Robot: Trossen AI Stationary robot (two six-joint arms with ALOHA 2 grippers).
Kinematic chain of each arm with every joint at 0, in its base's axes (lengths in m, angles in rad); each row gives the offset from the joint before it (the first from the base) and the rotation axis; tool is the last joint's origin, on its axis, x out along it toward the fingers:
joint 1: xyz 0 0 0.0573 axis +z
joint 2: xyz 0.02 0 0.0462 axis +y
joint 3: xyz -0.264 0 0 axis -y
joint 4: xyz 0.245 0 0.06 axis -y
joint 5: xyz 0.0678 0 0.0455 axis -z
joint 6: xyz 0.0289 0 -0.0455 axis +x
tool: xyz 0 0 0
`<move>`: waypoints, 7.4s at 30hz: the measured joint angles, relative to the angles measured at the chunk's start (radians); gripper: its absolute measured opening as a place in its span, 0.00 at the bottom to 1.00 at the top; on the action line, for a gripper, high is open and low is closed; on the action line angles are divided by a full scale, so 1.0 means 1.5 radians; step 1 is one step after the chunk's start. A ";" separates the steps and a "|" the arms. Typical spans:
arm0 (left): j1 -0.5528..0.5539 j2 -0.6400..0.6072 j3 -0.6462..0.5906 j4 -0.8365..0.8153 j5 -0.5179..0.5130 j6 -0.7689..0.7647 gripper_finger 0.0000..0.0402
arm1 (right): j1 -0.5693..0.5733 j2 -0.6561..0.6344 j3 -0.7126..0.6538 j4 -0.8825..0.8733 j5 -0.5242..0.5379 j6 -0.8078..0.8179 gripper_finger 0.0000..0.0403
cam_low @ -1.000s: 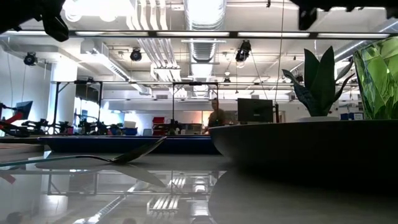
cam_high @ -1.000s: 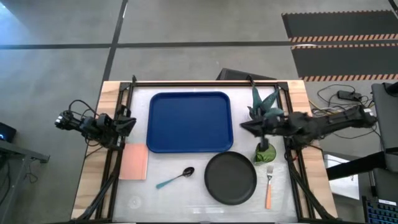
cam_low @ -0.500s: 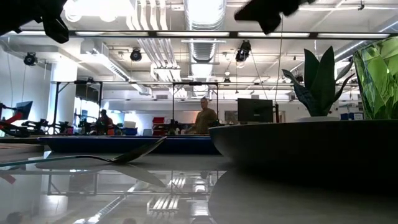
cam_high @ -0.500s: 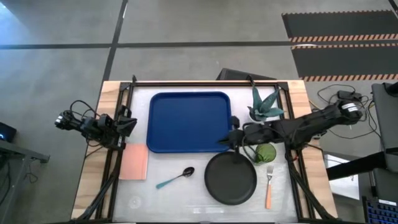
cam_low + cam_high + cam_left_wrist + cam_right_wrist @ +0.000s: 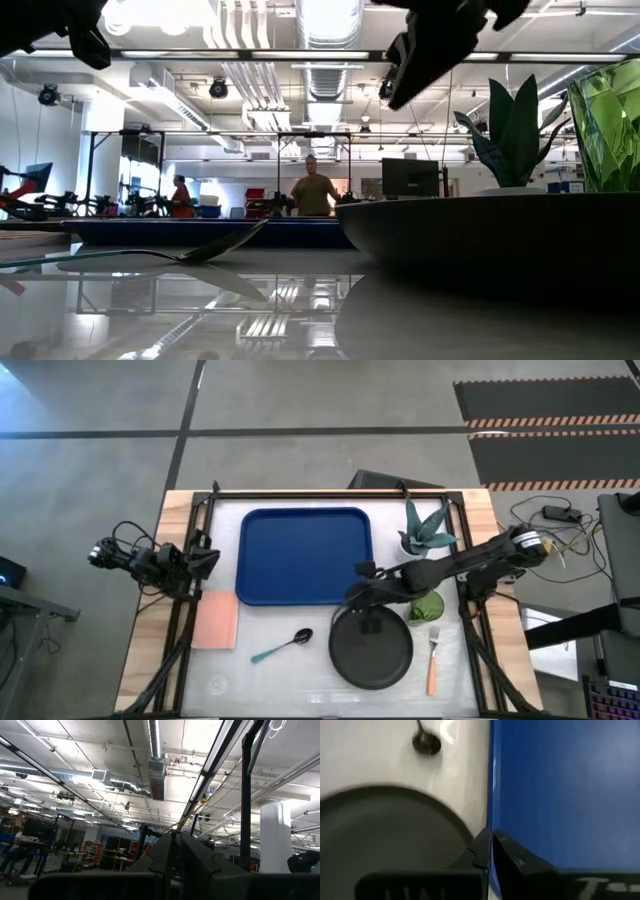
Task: Pick and place plate/cup/fork/spoon on tray
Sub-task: Put the black plate on the blue serving tray
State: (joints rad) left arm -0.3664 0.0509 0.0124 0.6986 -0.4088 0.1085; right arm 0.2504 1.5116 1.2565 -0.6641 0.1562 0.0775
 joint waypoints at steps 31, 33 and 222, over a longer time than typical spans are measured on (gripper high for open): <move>0.000 0.000 0.000 0.000 0.000 0.001 0.06 | -0.049 0.137 0.035 -0.013 -0.073 -0.077 0.38; 0.000 -0.001 0.000 0.000 0.000 0.001 0.06 | -0.053 0.137 0.034 -0.010 -0.065 -0.083 0.41; 0.000 -0.001 0.001 0.023 -0.013 0.003 0.06 | -0.250 0.130 0.290 -0.115 -0.034 -0.087 0.06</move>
State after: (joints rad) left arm -0.3660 0.0502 0.0131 0.7326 -0.4282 0.1123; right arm -0.1247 1.7062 1.6909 -0.8364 0.1046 -0.0526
